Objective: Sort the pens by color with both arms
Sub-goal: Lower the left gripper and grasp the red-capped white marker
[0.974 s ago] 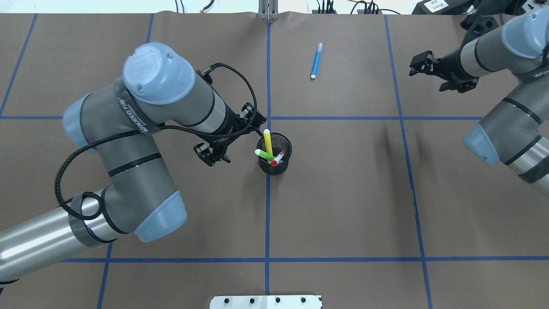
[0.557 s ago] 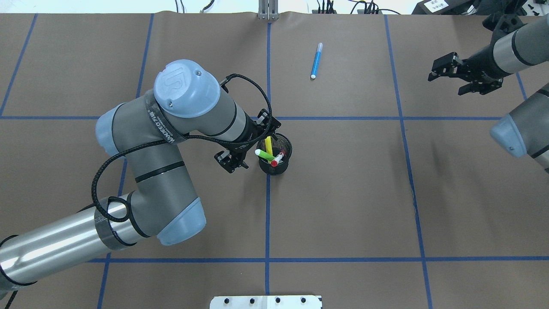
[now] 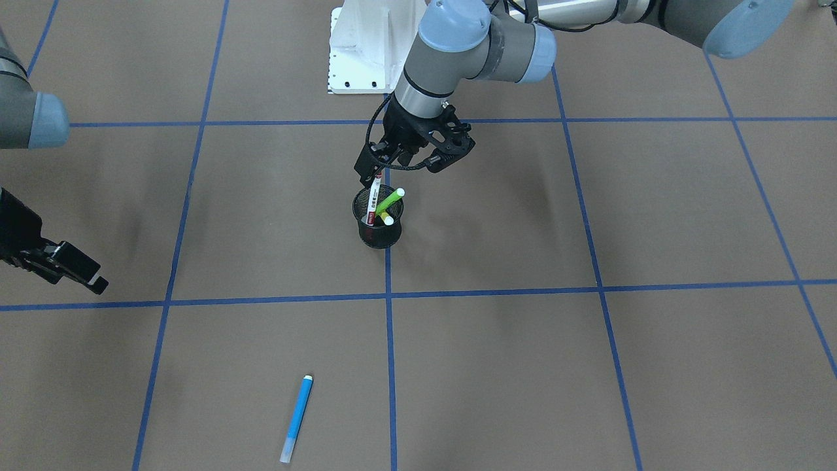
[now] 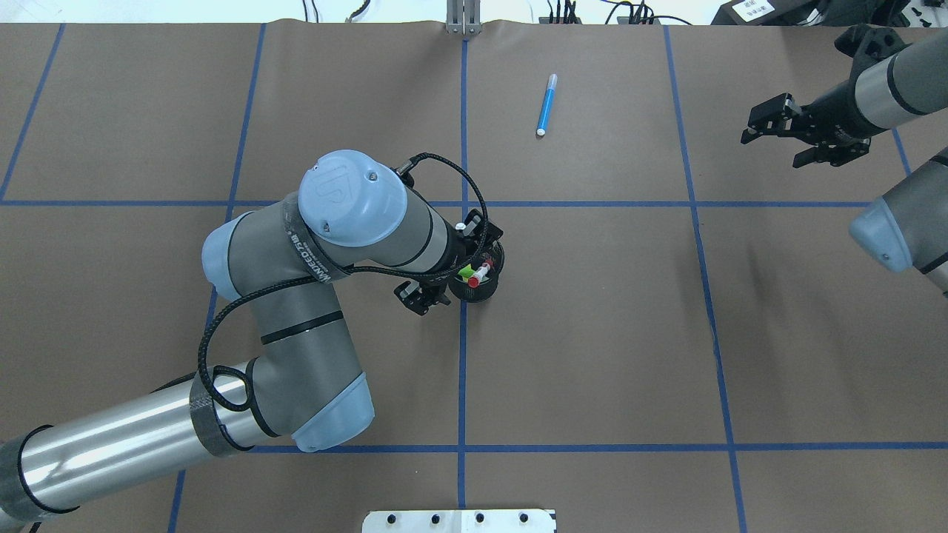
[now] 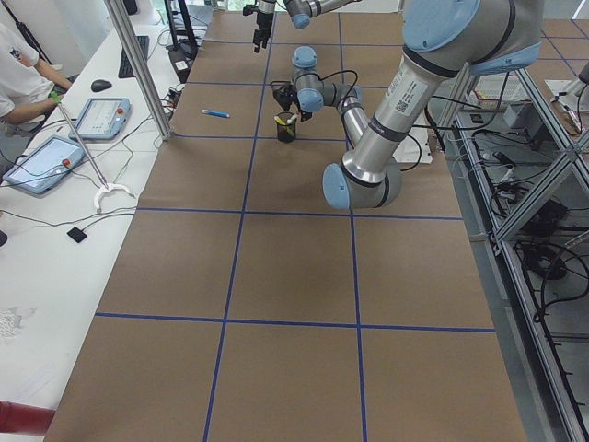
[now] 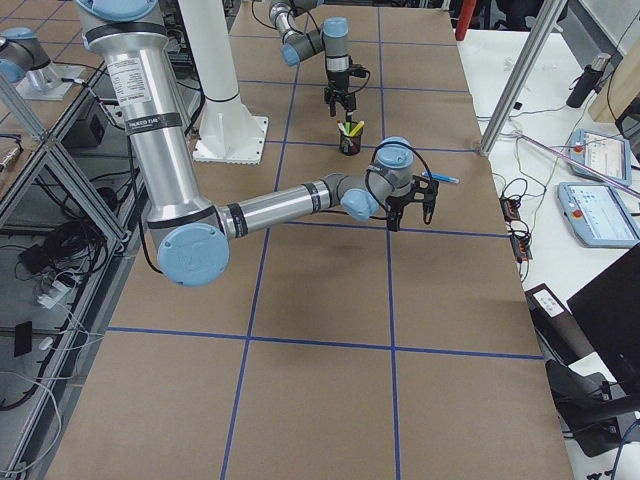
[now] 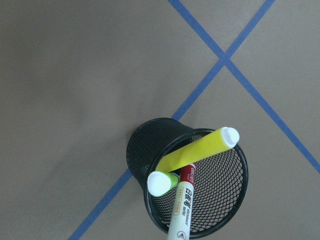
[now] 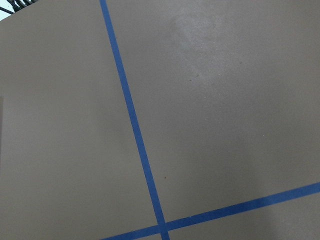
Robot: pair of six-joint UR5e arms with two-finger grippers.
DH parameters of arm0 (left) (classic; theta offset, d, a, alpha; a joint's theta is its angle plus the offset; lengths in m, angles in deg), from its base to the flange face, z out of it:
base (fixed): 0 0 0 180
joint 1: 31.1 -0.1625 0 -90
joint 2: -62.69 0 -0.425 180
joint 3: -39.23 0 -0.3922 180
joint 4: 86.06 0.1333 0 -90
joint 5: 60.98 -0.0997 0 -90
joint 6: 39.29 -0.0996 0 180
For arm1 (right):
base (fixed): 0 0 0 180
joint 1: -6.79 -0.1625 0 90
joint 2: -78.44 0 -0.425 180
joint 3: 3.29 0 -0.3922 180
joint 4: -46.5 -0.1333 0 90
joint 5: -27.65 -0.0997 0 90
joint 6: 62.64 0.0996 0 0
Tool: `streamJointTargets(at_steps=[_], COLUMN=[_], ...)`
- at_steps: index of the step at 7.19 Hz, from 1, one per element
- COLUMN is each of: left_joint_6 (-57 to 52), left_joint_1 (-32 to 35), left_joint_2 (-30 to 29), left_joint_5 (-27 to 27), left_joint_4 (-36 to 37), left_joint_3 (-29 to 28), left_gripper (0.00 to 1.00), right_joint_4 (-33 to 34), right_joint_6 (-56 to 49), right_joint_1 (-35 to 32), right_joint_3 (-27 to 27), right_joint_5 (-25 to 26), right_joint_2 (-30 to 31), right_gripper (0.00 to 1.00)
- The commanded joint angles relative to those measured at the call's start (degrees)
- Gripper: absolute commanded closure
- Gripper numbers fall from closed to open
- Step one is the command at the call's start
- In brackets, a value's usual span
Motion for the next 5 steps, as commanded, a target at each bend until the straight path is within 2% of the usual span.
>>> streamJointTargets(at_steps=[1, 2, 5], left_joint_6=[0.1, 0.1, 0.1], left_joint_1=[-0.5, -0.5, -1.3], left_joint_2=[0.0, -0.1, 0.0], left_joint_5=[-0.3, -0.3, -0.4], left_joint_4=[-0.1, -0.1, -1.7], left_joint_3=[-0.1, -0.1, -0.1], left_gripper=[0.29, 0.38, 0.47], right_joint_4=[-0.1, -0.1, -0.2], right_joint_6=[0.0, 0.0, 0.0], right_joint_1=[0.0, 0.0, 0.0], right_joint_3=[-0.2, -0.2, -0.2], right_joint_5=[0.2, 0.3, 0.6], right_joint_2=[0.1, 0.1, 0.2], right_gripper=[0.0, 0.0, 0.0])
